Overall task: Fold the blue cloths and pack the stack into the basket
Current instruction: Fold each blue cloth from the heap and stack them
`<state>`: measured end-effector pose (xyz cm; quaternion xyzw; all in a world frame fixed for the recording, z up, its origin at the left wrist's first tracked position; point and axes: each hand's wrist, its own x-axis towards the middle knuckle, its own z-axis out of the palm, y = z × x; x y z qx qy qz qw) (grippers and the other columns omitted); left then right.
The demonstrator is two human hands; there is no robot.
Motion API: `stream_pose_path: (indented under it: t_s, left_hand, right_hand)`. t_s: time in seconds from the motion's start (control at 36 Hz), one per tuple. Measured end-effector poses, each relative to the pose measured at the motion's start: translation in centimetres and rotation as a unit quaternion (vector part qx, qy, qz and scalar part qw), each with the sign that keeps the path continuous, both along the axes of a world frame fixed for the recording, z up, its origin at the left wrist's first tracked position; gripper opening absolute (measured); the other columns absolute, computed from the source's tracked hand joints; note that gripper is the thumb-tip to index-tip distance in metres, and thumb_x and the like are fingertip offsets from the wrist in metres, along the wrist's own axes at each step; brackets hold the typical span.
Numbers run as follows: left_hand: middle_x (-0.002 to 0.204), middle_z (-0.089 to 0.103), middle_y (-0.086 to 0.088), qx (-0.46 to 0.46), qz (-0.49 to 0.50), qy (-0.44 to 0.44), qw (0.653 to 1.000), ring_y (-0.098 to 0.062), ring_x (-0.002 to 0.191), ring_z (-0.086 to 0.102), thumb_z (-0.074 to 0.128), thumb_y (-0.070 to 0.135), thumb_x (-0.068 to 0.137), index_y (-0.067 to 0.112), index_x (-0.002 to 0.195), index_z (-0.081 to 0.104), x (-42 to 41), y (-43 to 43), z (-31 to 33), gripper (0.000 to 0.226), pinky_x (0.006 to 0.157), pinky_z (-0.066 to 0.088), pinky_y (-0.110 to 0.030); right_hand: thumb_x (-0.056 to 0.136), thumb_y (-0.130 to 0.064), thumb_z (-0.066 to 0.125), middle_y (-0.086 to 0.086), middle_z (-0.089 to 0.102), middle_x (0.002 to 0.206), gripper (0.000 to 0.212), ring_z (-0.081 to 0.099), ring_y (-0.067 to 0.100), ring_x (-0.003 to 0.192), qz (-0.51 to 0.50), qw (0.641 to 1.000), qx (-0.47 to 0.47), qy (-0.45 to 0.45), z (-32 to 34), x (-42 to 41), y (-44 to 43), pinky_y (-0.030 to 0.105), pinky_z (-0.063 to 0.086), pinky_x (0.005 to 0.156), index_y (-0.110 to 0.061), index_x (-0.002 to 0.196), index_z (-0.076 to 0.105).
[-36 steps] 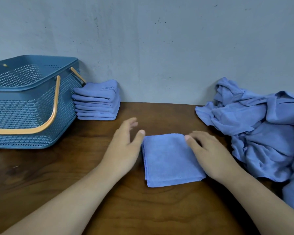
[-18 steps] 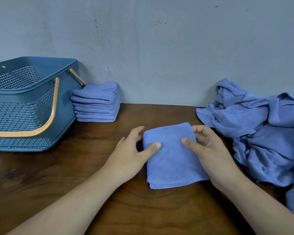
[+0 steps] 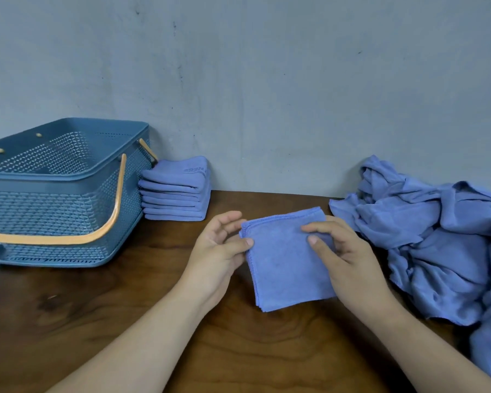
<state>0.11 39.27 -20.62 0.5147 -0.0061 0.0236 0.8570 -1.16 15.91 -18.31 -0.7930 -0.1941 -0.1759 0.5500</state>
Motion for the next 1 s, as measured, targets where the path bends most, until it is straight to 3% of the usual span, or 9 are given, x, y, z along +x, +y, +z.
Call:
stream_pose_path:
  t_s: [0.11,0.22,0.33,0.53,0.69,0.81,0.89,0.94,1.0]
  left_hand:
    - [0.115,0.074,-0.008,-0.053,0.015,-0.018,0.998,-0.022,0.106,0.073,0.072,-0.013,0.069,0.01,0.124,0.064,0.9,2.0,0.8,0.06,0.087,0.061,-0.035]
    - [0.114,0.073,-0.009,-0.075,0.028,-0.05,0.996,-0.02,0.105,0.072,0.07,-0.013,0.071,0.011,0.118,0.066,1.5,5.1,1.9,0.053,0.093,0.06,-0.036]
    - [0.107,0.073,-0.014,-0.07,0.09,-0.053,0.992,-0.026,0.101,0.071,0.066,-0.01,0.072,0.009,0.115,0.065,2.0,8.2,1.9,0.047,0.1,0.055,-0.045]
    - [0.117,0.073,-0.022,-0.07,0.184,0.039,0.98,-0.028,0.102,0.071,0.058,0.002,0.101,0.005,0.126,0.064,3.0,9.8,0.9,0.026,0.104,0.054,-0.054]
    - [0.104,0.074,-0.01,-0.129,0.194,0.06,0.971,-0.025,0.095,0.072,0.061,0.005,0.1,0.014,0.124,0.064,3.8,10.0,0.2,0.026,0.093,0.057,-0.047]
    - [0.099,0.074,-0.008,-0.125,0.204,0.067,0.969,-0.023,0.087,0.072,0.058,0.008,0.102,0.013,0.125,0.063,4.3,10.0,-0.3,0.024,0.083,0.057,-0.043]
    - [0.098,0.075,-0.007,-0.113,0.206,0.065,0.97,-0.021,0.083,0.072,0.058,0.008,0.102,0.013,0.124,0.063,4.6,10.1,-0.6,0.023,0.078,0.058,-0.041]
    - [0.099,0.076,-0.007,-0.104,0.207,0.065,0.971,-0.022,0.086,0.073,0.057,0.008,0.103,0.015,0.123,0.064,4.8,10.0,-0.9,0.022,0.079,0.059,-0.041]
    - [0.1,0.078,-0.007,-0.093,0.205,0.06,0.972,-0.022,0.088,0.074,0.058,0.008,0.103,0.017,0.123,0.064,4.8,9.9,-1.0,0.023,0.08,0.059,-0.041]
  right_hand:
    - [0.103,-0.009,0.065,-0.015,0.064,0.116,0.026,0.062,0.009,0.118,0.011,0.999,-0.044,-0.023,2.5,0.2,1.6,0.011,0.041,0.099,-0.03,0.115,0.076]
    - [0.106,-0.011,0.061,-0.011,0.063,0.122,0.026,0.061,0.015,0.123,0.054,0.995,-0.066,-0.056,5.9,0.9,4.1,0.017,0.042,0.103,-0.029,0.118,0.076]
    - [0.104,0.0,0.062,-0.011,0.062,0.126,0.03,0.061,0.011,0.126,0.116,0.984,-0.088,-0.101,9.5,2.3,7.3,0.012,0.041,0.101,-0.022,0.117,0.077]
    - [0.1,0.002,0.065,0.001,0.067,0.124,0.025,0.063,0.005,0.116,0.159,0.976,-0.05,-0.139,14.7,7.3,14.1,0.017,0.042,0.101,-0.011,0.119,0.076]
    - [0.101,-0.005,0.064,-0.016,0.074,0.122,0.026,0.065,0.001,0.115,0.141,0.982,0.109,-0.069,16.3,13.8,20.7,0.022,0.05,0.103,-0.02,0.119,0.075]
    - [0.099,-0.009,0.066,-0.013,0.07,0.126,0.028,0.063,0.01,0.126,0.075,0.983,0.165,0.003,13.2,20.1,24.2,0.034,0.049,0.114,-0.023,0.121,0.075]
    - [0.098,-0.012,0.069,0.001,0.067,0.134,0.035,0.064,0.018,0.122,0.056,0.981,0.108,0.15,8.6,23.3,25.8,0.038,0.053,0.107,-0.019,0.132,0.069]
    - [0.098,-0.012,0.07,0.009,0.064,0.136,0.043,0.061,0.02,0.113,0.057,0.968,0.03,0.243,6.1,23.6,26.2,0.033,0.054,0.088,-0.019,0.14,0.064]
    - [0.098,-0.013,0.069,0.007,0.062,0.131,0.044,0.057,0.019,0.112,0.047,0.964,0.0,0.263,5.1,23.6,26.3,0.03,0.048,0.079,-0.019,0.141,0.063]
